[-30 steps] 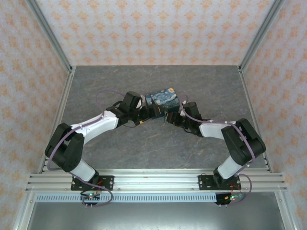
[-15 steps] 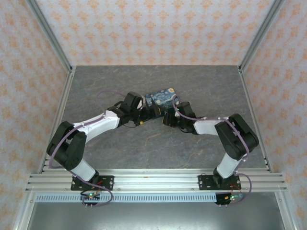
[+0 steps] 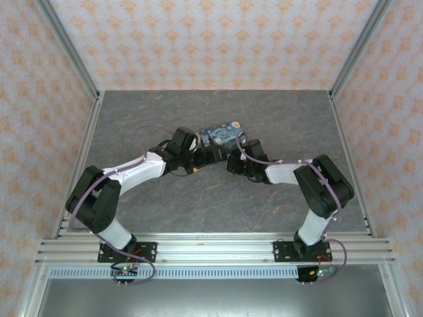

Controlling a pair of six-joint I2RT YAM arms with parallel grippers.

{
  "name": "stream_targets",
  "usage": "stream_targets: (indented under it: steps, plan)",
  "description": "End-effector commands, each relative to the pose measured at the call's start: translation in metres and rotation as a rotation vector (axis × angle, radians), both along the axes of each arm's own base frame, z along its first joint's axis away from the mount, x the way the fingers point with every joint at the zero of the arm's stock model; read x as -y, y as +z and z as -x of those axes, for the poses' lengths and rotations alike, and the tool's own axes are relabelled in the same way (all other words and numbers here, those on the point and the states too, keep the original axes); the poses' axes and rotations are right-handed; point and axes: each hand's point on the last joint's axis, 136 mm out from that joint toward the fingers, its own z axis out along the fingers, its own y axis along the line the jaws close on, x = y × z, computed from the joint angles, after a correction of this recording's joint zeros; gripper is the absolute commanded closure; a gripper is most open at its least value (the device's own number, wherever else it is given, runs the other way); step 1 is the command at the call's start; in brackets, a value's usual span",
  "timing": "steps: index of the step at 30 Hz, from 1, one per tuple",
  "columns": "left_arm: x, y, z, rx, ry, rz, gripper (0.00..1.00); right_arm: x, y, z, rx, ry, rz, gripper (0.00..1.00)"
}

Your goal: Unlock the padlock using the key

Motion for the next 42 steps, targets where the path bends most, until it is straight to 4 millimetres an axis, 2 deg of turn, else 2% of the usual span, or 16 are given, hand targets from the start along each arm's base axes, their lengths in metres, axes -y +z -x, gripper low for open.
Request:
stream_targets:
  steps: [1,5,9,10,13,17,22,26,37,42]
  plan:
    - [0.000,-0.002,-0.003,0.004,0.002,0.010,0.09,-0.001,-0.002,-0.008,0.015,-0.014,0.020,0.74]
    - [0.000,-0.001,-0.003,0.009,0.003,0.006,0.09,0.000,0.000,-0.006,0.018,-0.016,0.019,0.82]
    - [-0.001,-0.001,-0.005,0.014,0.006,0.002,0.09,0.003,0.003,-0.004,0.023,-0.021,0.017,0.82]
    - [-0.001,-0.001,-0.005,0.016,0.006,0.001,0.09,0.003,0.004,-0.002,0.023,-0.019,0.012,0.77]
    - [-0.002,0.001,-0.007,0.023,0.008,-0.003,0.09,0.003,0.010,0.002,0.028,-0.013,-0.004,0.54]
    - [-0.004,0.004,-0.011,0.035,0.011,-0.012,0.09,0.010,0.024,0.006,0.046,-0.034,-0.037,0.49]
    - [-0.008,0.009,-0.018,0.054,0.019,-0.014,0.09,0.028,0.041,0.004,0.077,-0.124,-0.102,0.49]
    - [-0.010,0.013,-0.027,0.064,0.029,-0.006,0.09,0.027,0.044,0.004,0.077,-0.144,-0.141,0.50]
    - [-0.021,0.015,-0.052,0.069,0.053,-0.001,0.09,0.010,0.026,-0.003,0.041,-0.135,-0.231,0.61]
    - [-0.025,0.011,-0.059,0.054,0.055,-0.008,0.09,0.011,0.016,-0.005,0.031,-0.139,-0.214,0.64]
